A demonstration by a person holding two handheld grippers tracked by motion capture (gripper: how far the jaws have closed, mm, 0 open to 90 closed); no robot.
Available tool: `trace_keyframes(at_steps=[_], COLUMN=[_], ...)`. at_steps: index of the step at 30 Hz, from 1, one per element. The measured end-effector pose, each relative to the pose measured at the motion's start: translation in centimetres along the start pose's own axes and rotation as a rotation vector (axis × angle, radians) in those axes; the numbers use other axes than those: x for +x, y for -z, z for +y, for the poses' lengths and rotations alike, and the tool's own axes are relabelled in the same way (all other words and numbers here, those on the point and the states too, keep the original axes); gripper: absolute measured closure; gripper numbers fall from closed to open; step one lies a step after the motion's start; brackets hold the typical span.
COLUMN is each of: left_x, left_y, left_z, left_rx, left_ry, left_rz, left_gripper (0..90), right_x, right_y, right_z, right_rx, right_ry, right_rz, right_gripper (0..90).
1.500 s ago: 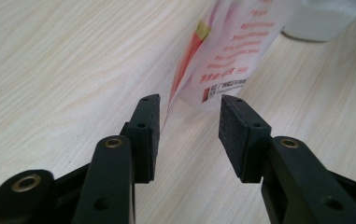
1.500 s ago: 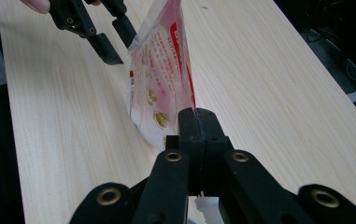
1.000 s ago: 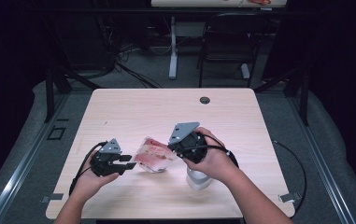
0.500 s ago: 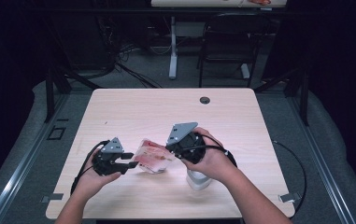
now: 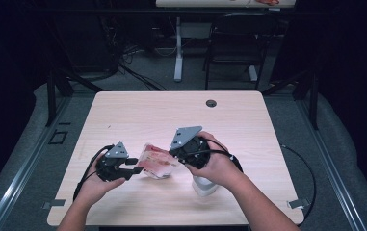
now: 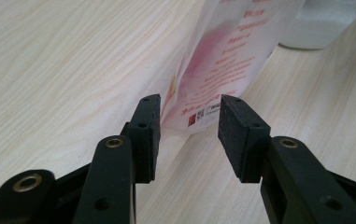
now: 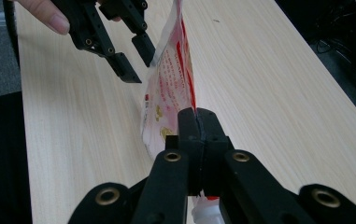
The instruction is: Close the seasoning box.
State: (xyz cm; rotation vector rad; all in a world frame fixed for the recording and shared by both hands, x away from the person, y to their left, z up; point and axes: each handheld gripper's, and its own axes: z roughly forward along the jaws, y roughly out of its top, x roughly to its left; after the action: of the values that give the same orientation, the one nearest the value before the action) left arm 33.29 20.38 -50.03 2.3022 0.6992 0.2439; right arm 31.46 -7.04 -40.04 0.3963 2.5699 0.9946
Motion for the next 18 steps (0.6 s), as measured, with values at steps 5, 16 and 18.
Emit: trace_keyframes(at_steps=[5,16,18], left_x=[-0.01,-0.01,-0.02], left_y=[-0.05,-0.08,-0.06], left_z=[-0.02,-0.06,-0.08], left_rx=[0.002,0.008,0.006], left_ry=[0.001,-0.001,-0.001], left_rz=[-0.001,-0.003,-0.007], left_gripper=[59.5,58.1,57.4], right_x=[0.0,0.0,-0.02], right_y=[0.02,-0.27,-0.36], right_z=[0.04,0.19,0.26], right_rx=[0.004,-0.016,-0.016], right_ry=[0.003,-0.012,-0.017], right_rz=[0.0,0.015,0.02], right_gripper=[89.9,85.6,83.8])
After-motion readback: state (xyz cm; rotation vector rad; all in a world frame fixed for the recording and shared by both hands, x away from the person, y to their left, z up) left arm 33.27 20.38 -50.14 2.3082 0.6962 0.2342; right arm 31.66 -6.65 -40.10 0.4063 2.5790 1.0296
